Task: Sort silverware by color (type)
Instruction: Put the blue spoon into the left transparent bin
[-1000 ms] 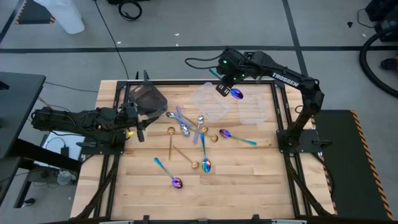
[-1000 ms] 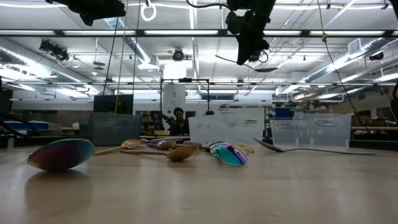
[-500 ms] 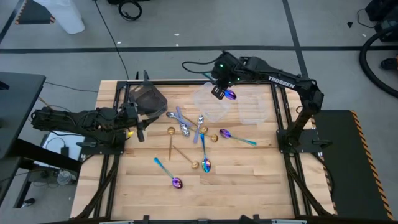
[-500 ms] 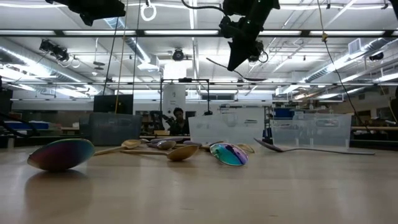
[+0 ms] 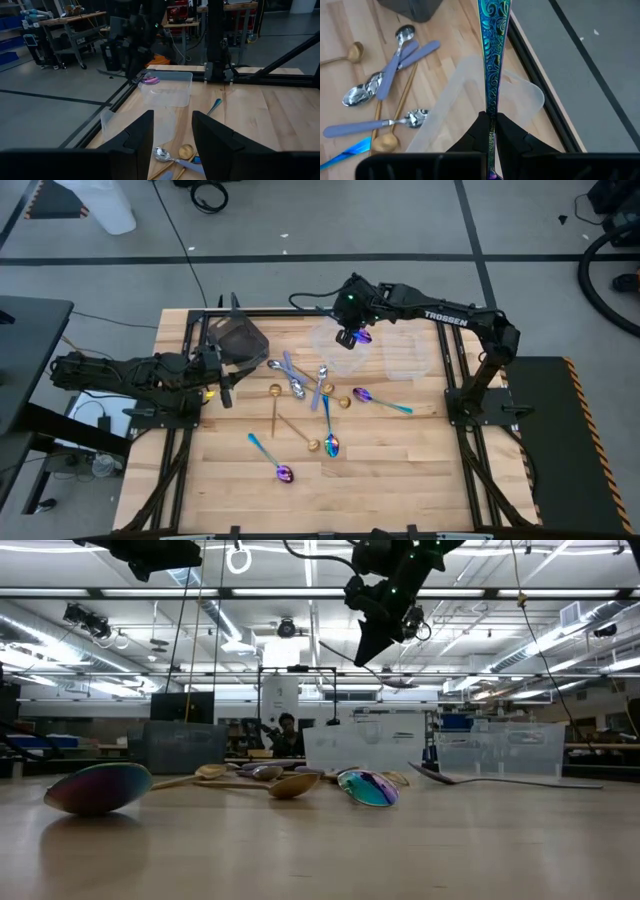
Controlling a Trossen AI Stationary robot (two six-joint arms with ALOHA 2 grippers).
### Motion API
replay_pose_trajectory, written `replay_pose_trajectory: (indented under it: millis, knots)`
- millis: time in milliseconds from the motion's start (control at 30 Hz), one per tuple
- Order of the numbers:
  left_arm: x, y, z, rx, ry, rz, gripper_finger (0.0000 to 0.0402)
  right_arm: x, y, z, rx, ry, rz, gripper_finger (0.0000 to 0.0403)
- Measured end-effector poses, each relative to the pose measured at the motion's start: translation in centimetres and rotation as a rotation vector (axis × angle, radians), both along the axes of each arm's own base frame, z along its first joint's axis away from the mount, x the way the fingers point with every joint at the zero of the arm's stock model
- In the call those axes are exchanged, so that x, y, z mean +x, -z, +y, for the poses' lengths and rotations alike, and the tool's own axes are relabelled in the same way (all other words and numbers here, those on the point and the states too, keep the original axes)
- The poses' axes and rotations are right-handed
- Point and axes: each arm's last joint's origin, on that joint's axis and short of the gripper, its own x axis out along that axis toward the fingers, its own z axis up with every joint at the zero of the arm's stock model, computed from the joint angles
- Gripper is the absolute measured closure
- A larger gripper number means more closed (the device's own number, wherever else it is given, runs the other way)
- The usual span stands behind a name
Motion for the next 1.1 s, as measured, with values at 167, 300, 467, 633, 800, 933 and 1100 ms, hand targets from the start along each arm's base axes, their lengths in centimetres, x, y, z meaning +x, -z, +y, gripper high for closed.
replay_pose_trajectory:
  millis: [167,300,467,633,800,933,1100]
  knots:
    - [0.0,0.0,0.0,0.0,0.0,0.0,0.026,0.2,1.2,0.0,-0.003,-0.006,-0.019,0.0378]
    - [0.0,0.0,0.0,0.0,0.0,0.0,0.026,0.4,2.1,-0.1,-0.009,-0.006,-0.031,0.0378]
    - [0.0,0.0,0.0,0.0,0.0,0.0,0.026,0.5,3.1,-0.1,-0.02,-0.014,-0.042,0.0378]
    - [0.0,0.0,0.0,0.001,0.0,0.0,0.026,0.5,3.8,-0.1,-0.037,-0.034,-0.039,0.0378]
    - [0.0,0.0,0.0,0.001,0.0,0.001,0.026,0.6,4.5,-0.2,-0.056,-0.047,-0.052,0.0378]
    - [0.0,0.0,0.0,0.001,0.0,0.001,0.026,0.5,5.5,-0.1,-0.062,-0.052,-0.056,0.0378]
    - [0.0,0.0,0.0,0.001,0.0,0.001,0.026,0.3,6.9,-0.1,-0.065,-0.058,-0.051,0.0378]
